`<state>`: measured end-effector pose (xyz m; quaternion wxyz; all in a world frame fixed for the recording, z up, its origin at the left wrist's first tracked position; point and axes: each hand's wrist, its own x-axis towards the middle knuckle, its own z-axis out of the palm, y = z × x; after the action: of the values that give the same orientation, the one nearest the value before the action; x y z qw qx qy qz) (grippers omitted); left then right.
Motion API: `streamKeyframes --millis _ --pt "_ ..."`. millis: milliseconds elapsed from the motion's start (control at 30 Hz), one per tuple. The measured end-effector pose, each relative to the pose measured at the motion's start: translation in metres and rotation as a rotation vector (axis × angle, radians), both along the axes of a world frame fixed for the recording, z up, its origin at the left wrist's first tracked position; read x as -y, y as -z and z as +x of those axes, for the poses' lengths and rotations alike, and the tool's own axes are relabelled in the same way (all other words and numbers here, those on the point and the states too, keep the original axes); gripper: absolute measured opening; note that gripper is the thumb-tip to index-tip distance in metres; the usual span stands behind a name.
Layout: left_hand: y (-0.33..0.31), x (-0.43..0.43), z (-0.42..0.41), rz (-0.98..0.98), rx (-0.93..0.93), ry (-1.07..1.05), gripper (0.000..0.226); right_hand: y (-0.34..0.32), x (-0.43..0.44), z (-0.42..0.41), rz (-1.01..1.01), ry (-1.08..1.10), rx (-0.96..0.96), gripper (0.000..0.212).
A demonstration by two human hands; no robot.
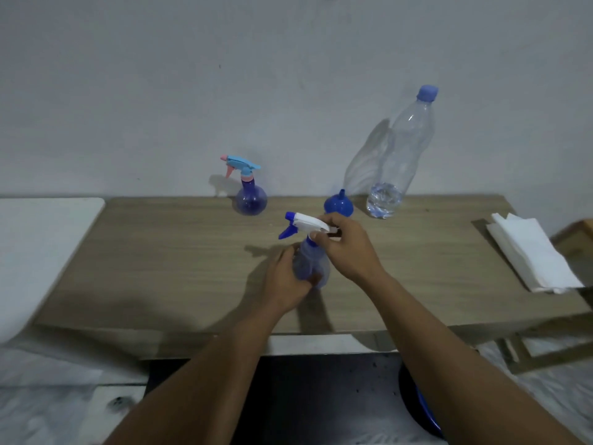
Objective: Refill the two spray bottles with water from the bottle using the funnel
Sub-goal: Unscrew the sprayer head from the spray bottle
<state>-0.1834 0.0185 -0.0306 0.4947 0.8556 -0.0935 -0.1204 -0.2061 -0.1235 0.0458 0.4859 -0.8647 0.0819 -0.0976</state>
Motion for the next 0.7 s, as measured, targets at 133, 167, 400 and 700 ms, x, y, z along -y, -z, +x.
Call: streamKeyframes --millis 133,167,400,700 --pt "0.002 0.0 -0.004 -0.029 -0.005 -0.001 0.057 0.016 -0.012 -0.012 0.137 0.081 0.016 0.037" --pt "0.004 0.0 -0.004 -0.039 -0.016 -0.004 0.058 0.02 -0.015 -0.013 0.183 0.119 0.03 0.044" --pt "0.016 -0.006 0.004 -0.029 -0.006 0.017 0.065 0.042 -0.027 -0.012 0.286 0.231 0.104 0.027" --pt "0.032 -0.007 0.011 0.054 -0.033 -0.044 0.045 0.049 -0.031 -0.012 0.201 0.148 0.12 0.033"
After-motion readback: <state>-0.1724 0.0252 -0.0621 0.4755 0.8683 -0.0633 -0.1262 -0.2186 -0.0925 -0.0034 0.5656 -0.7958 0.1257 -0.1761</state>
